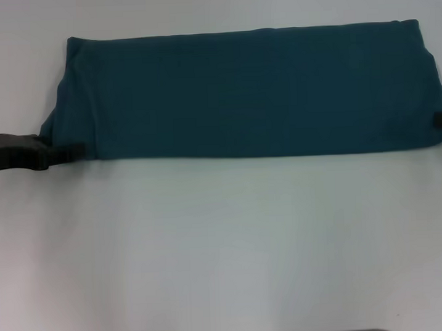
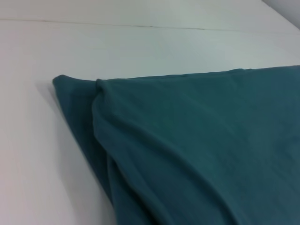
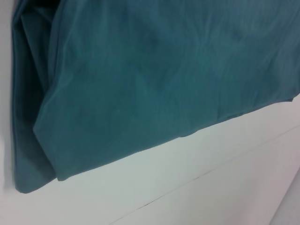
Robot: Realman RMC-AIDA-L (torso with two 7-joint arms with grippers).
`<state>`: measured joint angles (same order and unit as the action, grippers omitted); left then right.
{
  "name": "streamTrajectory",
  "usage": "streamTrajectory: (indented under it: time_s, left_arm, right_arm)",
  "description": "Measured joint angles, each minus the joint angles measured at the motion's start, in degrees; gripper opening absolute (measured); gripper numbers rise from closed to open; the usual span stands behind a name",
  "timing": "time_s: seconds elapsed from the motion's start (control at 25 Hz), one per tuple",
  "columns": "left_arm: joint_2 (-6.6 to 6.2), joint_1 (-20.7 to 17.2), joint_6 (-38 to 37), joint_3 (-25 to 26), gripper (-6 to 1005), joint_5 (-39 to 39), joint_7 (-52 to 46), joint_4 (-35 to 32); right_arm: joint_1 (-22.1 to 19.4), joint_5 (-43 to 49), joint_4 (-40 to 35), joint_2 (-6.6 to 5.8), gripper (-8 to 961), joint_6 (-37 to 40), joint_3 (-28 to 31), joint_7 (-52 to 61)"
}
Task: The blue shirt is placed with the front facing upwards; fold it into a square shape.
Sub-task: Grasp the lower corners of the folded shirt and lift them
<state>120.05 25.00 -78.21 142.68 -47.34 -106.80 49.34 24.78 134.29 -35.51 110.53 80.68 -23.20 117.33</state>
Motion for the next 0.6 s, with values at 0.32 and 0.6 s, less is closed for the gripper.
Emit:
streamTrajectory:
  time_s: [0.32, 0.6]
  left_arm:
    - [-0.08, 0.0, -0.1, 0.0, 446, 0.1, -0.1, 0.0]
    - [-0.08, 0.1, -0.1, 0.0, 188, 0.1, -0.2, 0.2]
  right_arm:
    - [-0.2, 0.0, 0.0, 0.10, 12, 0.4, 0.0, 0.0]
    - [-0.4, 0.0, 0.0, 0.11, 12, 0.5, 0.0, -0.2]
